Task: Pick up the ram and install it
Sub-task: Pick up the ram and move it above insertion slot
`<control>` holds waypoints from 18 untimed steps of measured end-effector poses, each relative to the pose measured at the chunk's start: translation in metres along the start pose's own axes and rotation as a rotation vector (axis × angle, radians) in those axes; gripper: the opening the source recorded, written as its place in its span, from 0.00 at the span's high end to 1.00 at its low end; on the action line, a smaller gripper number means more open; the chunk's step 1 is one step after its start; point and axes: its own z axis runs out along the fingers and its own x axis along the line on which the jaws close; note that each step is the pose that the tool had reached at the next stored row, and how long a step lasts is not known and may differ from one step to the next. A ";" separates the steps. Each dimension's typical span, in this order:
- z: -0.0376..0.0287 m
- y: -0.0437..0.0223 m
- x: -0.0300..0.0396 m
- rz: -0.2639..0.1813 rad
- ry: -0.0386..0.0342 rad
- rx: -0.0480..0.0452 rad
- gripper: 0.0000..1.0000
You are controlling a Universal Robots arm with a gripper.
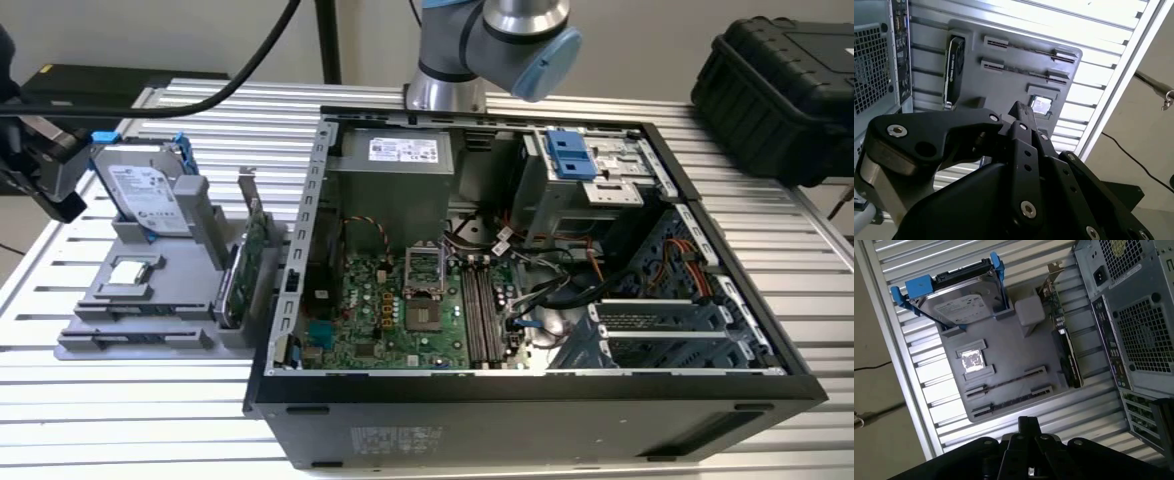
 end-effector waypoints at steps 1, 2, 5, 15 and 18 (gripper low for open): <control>0.0001 0.0000 0.0000 0.006 -0.0003 0.0000 1.00; 0.0001 0.0000 0.0000 0.011 -0.0005 0.0001 1.00; 0.0002 0.0000 0.0000 0.027 -0.0013 0.0002 1.00; 0.0005 -0.0001 0.0000 0.081 -0.0039 0.0007 1.00; 0.0008 0.0000 0.0000 0.097 -0.0048 0.0006 1.00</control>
